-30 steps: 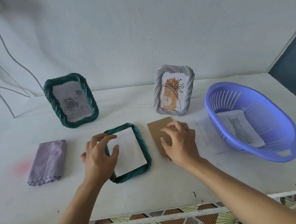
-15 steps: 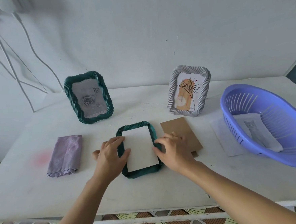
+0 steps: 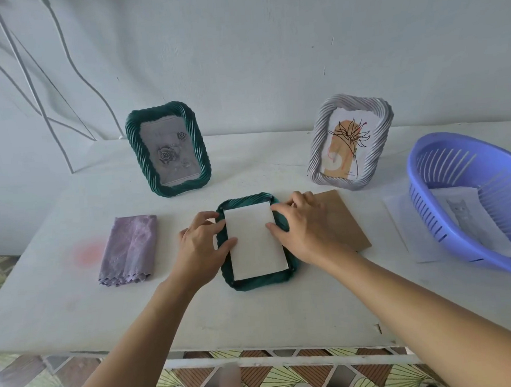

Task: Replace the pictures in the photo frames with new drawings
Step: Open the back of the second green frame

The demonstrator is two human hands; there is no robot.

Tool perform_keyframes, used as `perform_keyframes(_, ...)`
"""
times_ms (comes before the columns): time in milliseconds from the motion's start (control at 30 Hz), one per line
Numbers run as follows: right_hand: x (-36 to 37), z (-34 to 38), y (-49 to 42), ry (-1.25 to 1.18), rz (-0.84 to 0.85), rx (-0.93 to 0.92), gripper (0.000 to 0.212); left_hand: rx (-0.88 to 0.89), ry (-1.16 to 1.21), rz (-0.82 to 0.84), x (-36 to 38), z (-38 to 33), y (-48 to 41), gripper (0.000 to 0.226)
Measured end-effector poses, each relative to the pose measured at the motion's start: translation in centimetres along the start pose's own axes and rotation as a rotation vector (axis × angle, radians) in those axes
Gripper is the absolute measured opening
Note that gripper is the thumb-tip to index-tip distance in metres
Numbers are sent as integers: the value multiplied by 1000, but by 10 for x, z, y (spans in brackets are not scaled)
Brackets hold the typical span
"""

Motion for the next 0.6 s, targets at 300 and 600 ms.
perform_keyframes(300,10,1,-29,53,192,-101,55,-11,-68,-85,-8,-1,-15,49)
perform_keyframes(600,14,3,-35,-73,217,-88,48,41,-213,45,0,-5,-43,57)
Point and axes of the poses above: each hand's wrist, its own y-axis away from the middle knuckle, its own x-axis out of the palm, z = x × y, the point moved 6 cm from there along -y, towards the middle knuckle, and after that the axes turned 7 degrees about -z, right-handed, at the moved point
